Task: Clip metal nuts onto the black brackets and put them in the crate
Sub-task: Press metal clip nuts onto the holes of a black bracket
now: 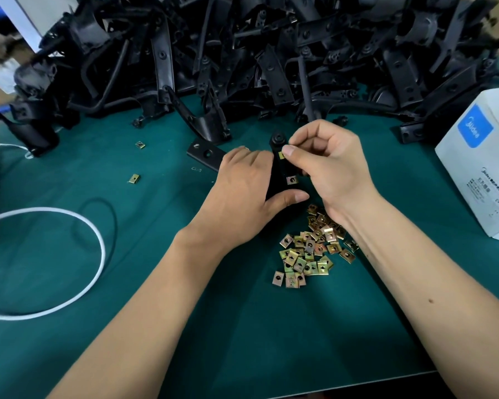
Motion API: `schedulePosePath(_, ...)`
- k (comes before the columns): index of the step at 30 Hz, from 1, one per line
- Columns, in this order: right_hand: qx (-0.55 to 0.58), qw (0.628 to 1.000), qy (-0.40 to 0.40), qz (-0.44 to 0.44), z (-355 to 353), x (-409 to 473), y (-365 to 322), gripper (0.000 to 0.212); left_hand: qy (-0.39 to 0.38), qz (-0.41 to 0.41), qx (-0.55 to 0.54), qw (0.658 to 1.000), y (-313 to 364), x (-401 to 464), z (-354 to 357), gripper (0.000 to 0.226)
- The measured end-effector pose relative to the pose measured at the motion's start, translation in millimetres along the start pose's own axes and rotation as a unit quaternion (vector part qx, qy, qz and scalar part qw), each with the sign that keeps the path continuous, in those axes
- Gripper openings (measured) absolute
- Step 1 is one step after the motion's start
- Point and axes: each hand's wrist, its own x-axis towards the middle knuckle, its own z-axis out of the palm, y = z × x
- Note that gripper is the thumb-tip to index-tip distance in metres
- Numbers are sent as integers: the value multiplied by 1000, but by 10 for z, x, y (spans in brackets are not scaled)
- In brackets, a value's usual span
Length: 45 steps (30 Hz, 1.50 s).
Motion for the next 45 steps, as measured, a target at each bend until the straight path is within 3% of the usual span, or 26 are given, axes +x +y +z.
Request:
schedulePosePath(6, 15, 999, -11, 42, -21, 8, -18, 3, -10, -28, -54, 998, -4, 9, 17, 56)
schedulePosePath(9, 60, 992, -11, 110, -55, 18, -41, 19, -11, -48, -67, 997, -2, 7, 20, 62)
schedulePosePath(11, 11, 993, -21, 116, -92, 30, -47, 27, -3, -67, -66, 996, 0, -6, 11, 66)
schedulePosePath(15, -51, 991, -82, 97, -154, 41, -42, 30, 48, -124, -74, 988, -39, -8, -26, 63)
schedulePosePath(18, -80, 988, -124, 54, -96, 10, -33, 20, 49, -138, -80, 986, -86, -8, -44, 53)
schedulePosePath(23, -92, 991, -99, 23, -105, 27, 14, 13, 21, -113, -67, 991, -33, -34, -66, 44)
schedulePosePath(29, -190, 975, -97, -59, -88, -4, 9, 15, 89, -138, -26, 986, -60, -24, -110, 39)
schedulePosePath(35, -217, 968, -83, -91, -65, -13, -2, 8, 142, -204, -136, 959, -185, -8, -161, 20)
schedulePosePath(37, -230, 964, -93, -95, -74, -9, 5, 8, 147, -232, -141, 951, -248, -16, -194, 25)
schedulePosePath(40, -242, 957, -124, -101, -77, -11, -1, 8, 88, -208, -247, 942, -378, -11, -285, 42)
schedulePosePath(45, -230, 951, -172, -111, -52, -27, -9, 4, 9, -187, -343, 921, -416, -14, -342, 15)
